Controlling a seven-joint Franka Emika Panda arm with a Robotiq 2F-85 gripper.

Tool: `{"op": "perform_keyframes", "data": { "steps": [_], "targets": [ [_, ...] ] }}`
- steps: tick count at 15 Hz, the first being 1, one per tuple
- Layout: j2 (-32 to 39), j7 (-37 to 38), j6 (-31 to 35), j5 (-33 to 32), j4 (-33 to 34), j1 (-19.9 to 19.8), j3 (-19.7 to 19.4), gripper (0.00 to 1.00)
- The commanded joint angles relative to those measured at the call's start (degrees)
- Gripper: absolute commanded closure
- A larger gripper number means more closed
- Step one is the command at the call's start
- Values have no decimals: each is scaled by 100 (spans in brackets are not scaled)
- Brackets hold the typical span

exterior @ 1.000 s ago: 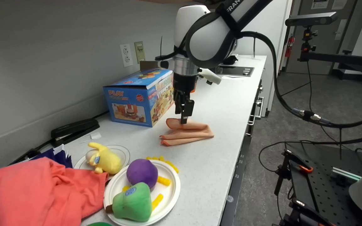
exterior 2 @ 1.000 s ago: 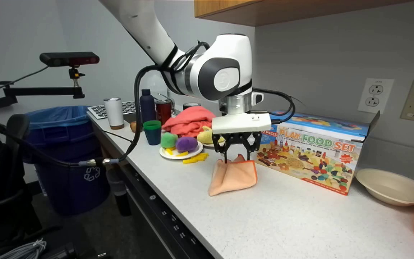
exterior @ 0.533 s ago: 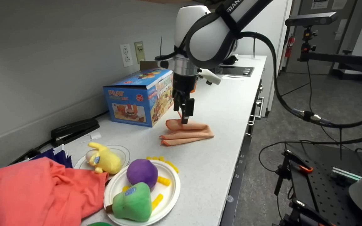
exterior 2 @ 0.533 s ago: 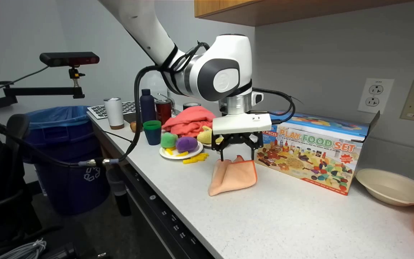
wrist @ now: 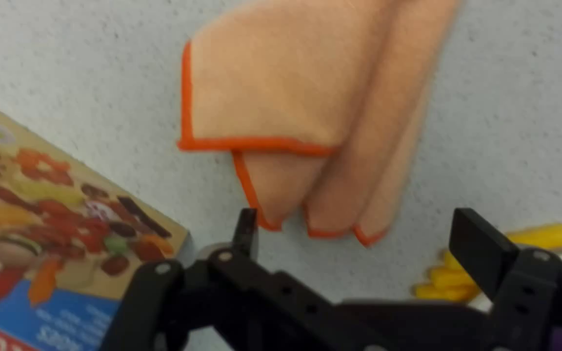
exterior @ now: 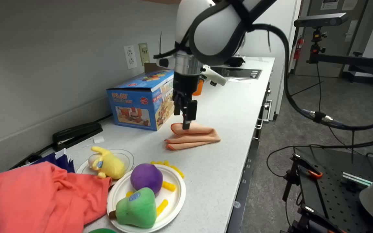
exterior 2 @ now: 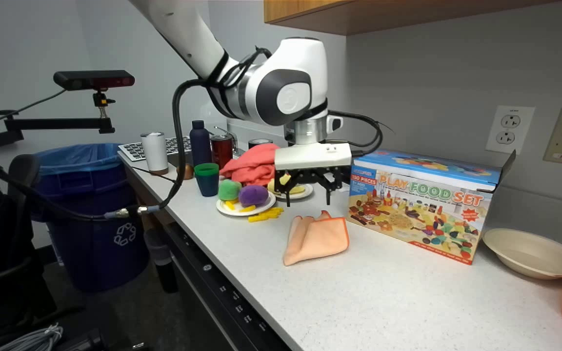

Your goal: Fold the cloth on the counter

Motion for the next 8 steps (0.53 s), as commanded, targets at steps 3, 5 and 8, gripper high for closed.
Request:
{"op": "perform_keyframes", "data": {
  "steps": [3, 5, 8],
  "targets": [
    [-275, 235, -176, -8, 0, 178, 113, 0],
    [-299, 235, -192, -8, -16, 173, 94, 0],
    [-297, 235, -192, -8, -45, 167, 81, 0]
  ]
}}
